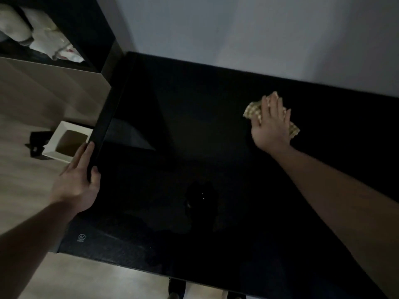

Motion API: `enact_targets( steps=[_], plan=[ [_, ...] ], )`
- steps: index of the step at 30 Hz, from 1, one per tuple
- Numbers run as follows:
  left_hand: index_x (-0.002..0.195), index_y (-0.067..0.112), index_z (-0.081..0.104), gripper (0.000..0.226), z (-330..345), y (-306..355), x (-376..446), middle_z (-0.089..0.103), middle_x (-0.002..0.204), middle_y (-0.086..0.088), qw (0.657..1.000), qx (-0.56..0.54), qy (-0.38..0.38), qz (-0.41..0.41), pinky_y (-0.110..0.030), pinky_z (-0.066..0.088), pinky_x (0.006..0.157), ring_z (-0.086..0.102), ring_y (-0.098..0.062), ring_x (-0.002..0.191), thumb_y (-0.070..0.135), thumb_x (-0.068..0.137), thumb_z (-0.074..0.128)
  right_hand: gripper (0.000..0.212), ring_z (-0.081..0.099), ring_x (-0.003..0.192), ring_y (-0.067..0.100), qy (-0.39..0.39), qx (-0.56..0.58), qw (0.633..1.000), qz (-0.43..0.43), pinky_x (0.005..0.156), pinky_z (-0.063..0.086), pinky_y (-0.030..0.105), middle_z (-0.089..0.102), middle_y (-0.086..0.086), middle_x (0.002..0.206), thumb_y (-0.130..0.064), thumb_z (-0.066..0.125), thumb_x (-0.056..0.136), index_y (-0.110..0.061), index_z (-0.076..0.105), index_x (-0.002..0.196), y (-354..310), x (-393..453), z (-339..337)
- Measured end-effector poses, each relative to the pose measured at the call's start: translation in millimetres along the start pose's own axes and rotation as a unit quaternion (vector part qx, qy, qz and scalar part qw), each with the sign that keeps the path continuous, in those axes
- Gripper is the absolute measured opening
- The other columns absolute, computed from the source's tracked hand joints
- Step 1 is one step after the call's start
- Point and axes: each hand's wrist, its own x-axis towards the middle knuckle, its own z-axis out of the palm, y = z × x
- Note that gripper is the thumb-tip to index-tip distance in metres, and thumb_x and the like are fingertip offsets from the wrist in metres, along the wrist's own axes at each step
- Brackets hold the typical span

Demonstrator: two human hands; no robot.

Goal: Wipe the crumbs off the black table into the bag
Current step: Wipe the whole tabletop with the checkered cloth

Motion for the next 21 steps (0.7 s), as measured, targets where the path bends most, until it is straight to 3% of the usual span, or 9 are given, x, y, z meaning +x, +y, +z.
enact_targets(
  steps=[5, 9, 12, 17, 21],
  plan=[
    [0.159, 0.036, 0.006, 0.075, 0, 1, 1, 0.018, 0.167, 0.008, 1.0, 0.003, 0.002, 0.011, -0.052, 0.04, 0.111, 0.039, -0.034, 0.144, 0.039, 0.09, 0.035, 0.07, -0.009, 0.162, 0.025, -0.004, 0.008, 0.997, 0.079, 0.129, -0.008, 0.052, -0.008, 0.007, 0.175, -0.048, 0.022, 0.106, -0.02, 0.004, 0.167, 1, 48, -11],
    [0.158, 0.037, 0.003, 0.075, -4, 2, -2, 0.013, 0.168, 0.011, 1.0, 0.01, -0.011, 0.014, -0.054, 0.045, 0.104, 0.046, -0.04, 0.137, 0.04, 0.09, 0.034, 0.07, -0.004, 0.162, 0.03, 0.011, 0.019, 0.998, 0.059, 0.129, -0.004, 0.055, -0.004, 0.013, 0.175, -0.044, 0.026, 0.106, -0.014, 0.009, 0.167, -18, 11, 1],
    [0.159, 0.037, 0.001, 0.073, -6, 5, -2, 0.01, 0.168, 0.01, 1.0, 0.01, -0.024, 0.003, -0.055, 0.045, 0.102, 0.045, -0.041, 0.137, 0.034, 0.097, 0.04, 0.071, 0.007, 0.161, 0.033, 0.011, 0.006, 1.0, 0.0, 0.129, 0.009, 0.057, 0.005, 0.016, 0.174, -0.041, 0.032, 0.104, -0.01, 0.017, 0.165, -17, -52, 7],
    [0.16, 0.034, -0.004, 0.074, -7, 9, -5, 0.004, 0.169, 0.007, 0.999, 0.019, -0.041, -0.019, -0.053, 0.041, 0.108, 0.042, -0.041, 0.139, 0.031, 0.1, 0.04, 0.072, -0.016, 0.161, 0.022, -0.063, -0.015, 0.997, -0.04, 0.131, 0.007, 0.054, -0.019, 0.005, 0.174, -0.046, 0.019, 0.105, -0.014, -0.001, 0.167, -5, -221, 16],
    [0.159, 0.037, -0.006, 0.072, -7, 11, -5, 0.001, 0.17, 0.006, 0.998, 0.024, -0.049, -0.029, -0.056, 0.037, 0.112, 0.035, -0.039, 0.145, 0.033, 0.1, 0.037, 0.073, -0.012, 0.162, 0.023, -0.101, -0.043, 0.991, -0.072, 0.13, 0.015, 0.056, -0.016, 0.005, 0.174, -0.051, 0.022, 0.107, -0.015, 0.0, 0.167, 2, -318, 24]
  ],
)
